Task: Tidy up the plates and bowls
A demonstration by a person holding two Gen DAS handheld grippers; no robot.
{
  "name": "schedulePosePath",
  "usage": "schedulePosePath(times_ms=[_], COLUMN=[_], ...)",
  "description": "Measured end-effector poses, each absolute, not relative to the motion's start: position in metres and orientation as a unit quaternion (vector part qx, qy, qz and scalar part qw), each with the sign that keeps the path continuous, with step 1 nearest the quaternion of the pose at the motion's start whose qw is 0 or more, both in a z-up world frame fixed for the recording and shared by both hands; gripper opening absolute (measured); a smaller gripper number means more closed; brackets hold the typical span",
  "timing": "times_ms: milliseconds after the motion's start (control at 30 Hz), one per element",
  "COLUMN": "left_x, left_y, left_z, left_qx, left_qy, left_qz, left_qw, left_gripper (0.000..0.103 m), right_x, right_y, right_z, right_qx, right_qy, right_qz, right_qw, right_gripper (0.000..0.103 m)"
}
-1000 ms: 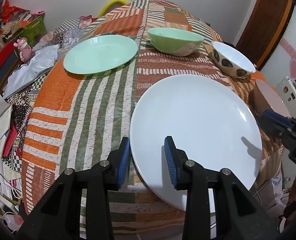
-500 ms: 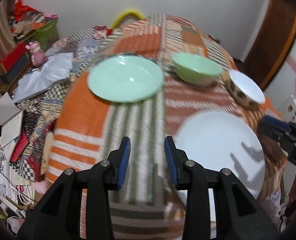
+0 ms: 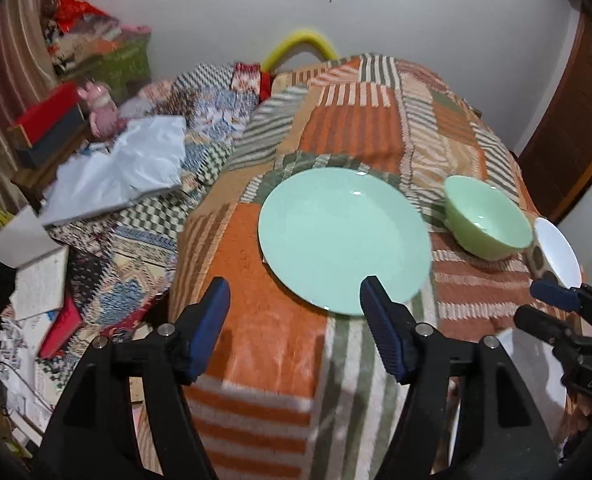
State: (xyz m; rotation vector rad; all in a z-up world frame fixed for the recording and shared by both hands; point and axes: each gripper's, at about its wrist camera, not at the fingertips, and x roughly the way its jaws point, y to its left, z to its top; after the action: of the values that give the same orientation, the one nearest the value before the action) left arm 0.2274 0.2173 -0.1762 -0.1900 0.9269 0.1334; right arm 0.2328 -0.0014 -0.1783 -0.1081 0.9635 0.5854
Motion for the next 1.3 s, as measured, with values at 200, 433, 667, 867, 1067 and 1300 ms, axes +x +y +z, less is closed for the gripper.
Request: schedulePosePath(times_ms=[200, 433, 667, 867, 1067, 1300], left_x=[0.267, 0.294, 0.308, 0.309, 0.289, 0.235], left_y=[0.231, 0.245, 0.243, 0.249, 0.246, 0.237], left_z=[-0.215, -0.242, -0.250, -0.252, -0.248, -0.242], left_qx=[-0.080, -0.100, -0.083, -0.098, -0.096, -0.104], left_qy=[0.475, 0.486, 0.490, 0.491, 0.495, 0.503], left_qz=[0.059, 0.042, 0.031, 0.021, 0.019, 0.001], left_qw=[0.875, 0.867, 0.867, 0.865, 0.864, 0.858], left_gripper=[0.067, 0.048, 0.034, 0.029, 0.028, 0.028], right_x=[0.263, 0.284, 0.294, 0.300, 0.290, 0.262], right_y=[0.017, 0.039, 0.053, 0.051, 0.051, 0.043], right_z=[-0.197, -0.215, -0.233, -0.235, -0.231, -0.225], right_qx=[-0.043, -0.052, -0.072, -0.057, -0.069, -0.090], right_qy=[0.494, 0.518, 0.532, 0.540, 0.543, 0.549], right_qz=[0.280, 0.277, 0.272, 0.269, 0.281, 0.306], right_qw=[0.822, 0.808, 0.799, 0.796, 0.788, 0.772], right_gripper=[0.051, 0.037, 0.030, 0.029, 0.029, 0.029])
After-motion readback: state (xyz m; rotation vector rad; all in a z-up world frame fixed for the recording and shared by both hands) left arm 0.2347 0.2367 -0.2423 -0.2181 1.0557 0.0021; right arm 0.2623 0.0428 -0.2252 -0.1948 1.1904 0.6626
